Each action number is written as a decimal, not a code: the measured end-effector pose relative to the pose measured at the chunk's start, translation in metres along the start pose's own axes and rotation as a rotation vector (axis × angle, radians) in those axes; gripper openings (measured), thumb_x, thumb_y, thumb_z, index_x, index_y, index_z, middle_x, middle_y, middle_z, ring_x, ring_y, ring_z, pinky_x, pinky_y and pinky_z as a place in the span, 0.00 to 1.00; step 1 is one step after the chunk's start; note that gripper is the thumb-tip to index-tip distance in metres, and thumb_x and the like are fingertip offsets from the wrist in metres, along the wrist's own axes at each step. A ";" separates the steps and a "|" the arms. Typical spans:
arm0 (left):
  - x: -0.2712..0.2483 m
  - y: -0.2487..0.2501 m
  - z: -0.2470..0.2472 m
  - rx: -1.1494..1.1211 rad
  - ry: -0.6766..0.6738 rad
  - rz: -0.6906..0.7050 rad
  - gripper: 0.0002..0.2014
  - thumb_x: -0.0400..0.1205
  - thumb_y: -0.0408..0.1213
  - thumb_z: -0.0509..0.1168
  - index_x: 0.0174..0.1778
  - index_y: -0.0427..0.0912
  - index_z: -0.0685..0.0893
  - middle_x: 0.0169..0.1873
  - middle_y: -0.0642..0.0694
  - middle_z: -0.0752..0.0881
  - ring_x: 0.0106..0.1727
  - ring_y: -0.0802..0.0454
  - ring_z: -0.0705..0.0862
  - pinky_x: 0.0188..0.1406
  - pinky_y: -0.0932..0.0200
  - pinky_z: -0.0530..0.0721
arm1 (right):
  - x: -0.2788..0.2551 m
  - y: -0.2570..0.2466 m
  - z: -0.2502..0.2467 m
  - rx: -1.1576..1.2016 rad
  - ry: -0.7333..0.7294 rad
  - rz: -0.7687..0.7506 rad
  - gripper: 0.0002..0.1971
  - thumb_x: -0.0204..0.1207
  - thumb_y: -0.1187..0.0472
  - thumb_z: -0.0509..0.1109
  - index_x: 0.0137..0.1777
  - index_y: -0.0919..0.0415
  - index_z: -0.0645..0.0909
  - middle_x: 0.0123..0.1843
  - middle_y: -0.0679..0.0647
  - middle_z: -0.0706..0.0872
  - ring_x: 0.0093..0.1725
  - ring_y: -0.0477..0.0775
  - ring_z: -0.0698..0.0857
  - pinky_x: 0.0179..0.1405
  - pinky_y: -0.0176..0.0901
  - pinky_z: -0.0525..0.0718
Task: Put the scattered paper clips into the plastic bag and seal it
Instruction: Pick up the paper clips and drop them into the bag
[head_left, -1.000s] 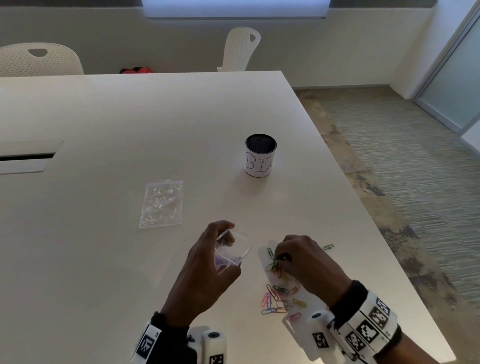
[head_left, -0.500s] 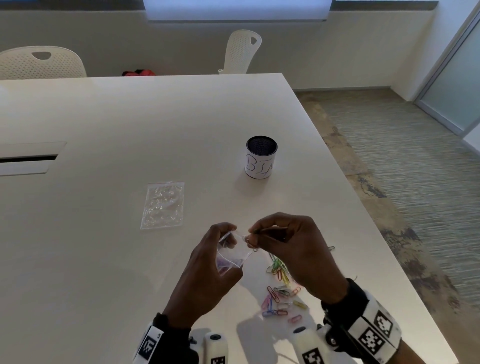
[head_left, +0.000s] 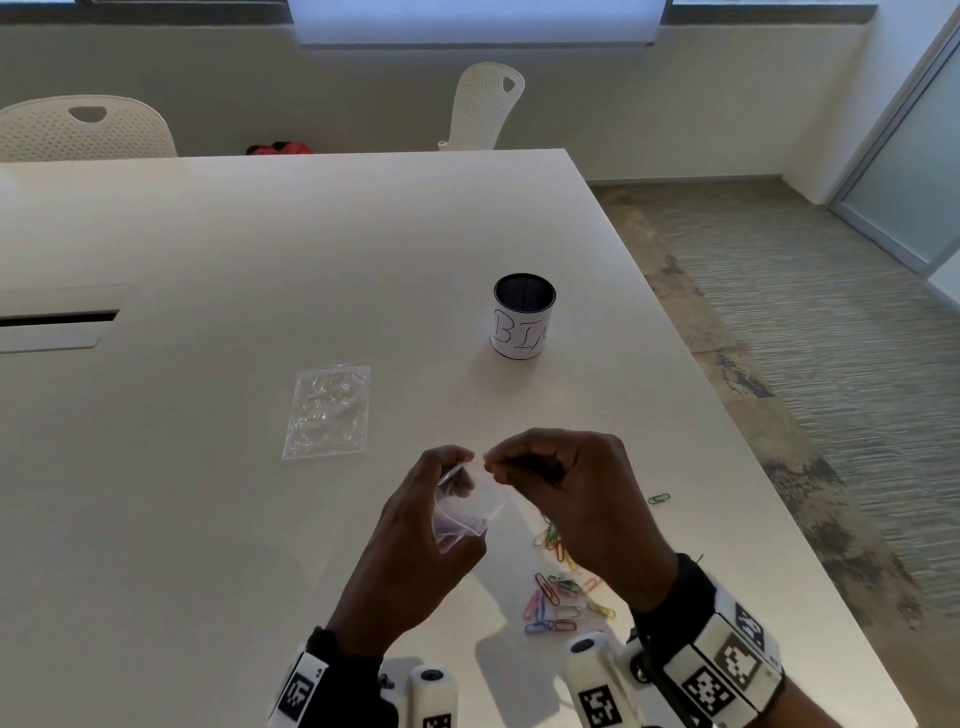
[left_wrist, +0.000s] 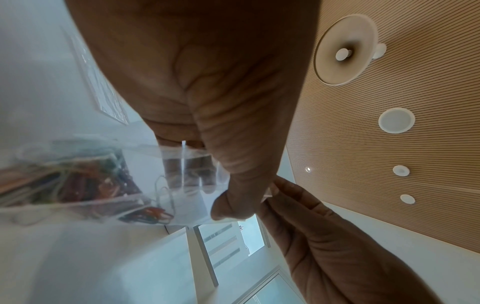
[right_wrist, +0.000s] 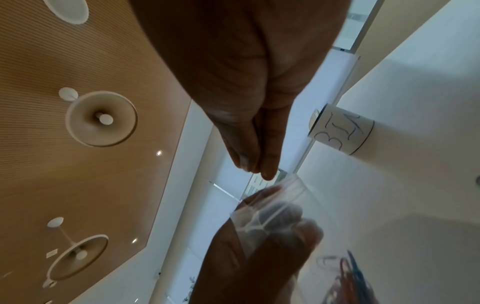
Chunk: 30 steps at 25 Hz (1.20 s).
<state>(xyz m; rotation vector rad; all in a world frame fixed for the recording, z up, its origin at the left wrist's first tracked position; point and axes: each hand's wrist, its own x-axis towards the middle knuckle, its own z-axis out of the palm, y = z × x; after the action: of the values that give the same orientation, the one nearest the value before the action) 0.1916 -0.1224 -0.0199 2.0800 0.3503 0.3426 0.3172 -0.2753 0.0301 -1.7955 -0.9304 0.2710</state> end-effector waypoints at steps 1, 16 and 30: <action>0.000 0.000 0.000 -0.007 0.000 0.000 0.31 0.77 0.30 0.78 0.70 0.59 0.73 0.57 0.58 0.84 0.61 0.64 0.84 0.51 0.80 0.82 | 0.000 0.003 -0.007 0.000 0.024 0.020 0.07 0.77 0.68 0.79 0.51 0.57 0.94 0.44 0.45 0.96 0.45 0.42 0.95 0.52 0.35 0.92; -0.001 0.002 0.001 -0.021 -0.004 -0.006 0.33 0.75 0.29 0.77 0.70 0.61 0.73 0.56 0.58 0.84 0.60 0.62 0.85 0.50 0.71 0.88 | -0.023 0.072 -0.022 -0.599 -0.471 -0.002 0.14 0.79 0.52 0.77 0.64 0.46 0.88 0.69 0.39 0.85 0.68 0.39 0.79 0.67 0.36 0.82; 0.002 -0.003 0.002 -0.043 -0.007 -0.009 0.32 0.76 0.30 0.77 0.72 0.58 0.75 0.56 0.58 0.85 0.59 0.55 0.86 0.51 0.67 0.88 | -0.040 0.062 -0.039 -0.764 -0.664 0.011 0.20 0.84 0.48 0.69 0.76 0.40 0.78 0.79 0.42 0.74 0.73 0.41 0.74 0.67 0.35 0.82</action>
<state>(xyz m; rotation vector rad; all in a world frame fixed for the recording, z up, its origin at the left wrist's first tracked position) 0.1939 -0.1216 -0.0232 2.0364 0.3447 0.3347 0.3409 -0.3397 -0.0167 -2.4640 -1.6472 0.6000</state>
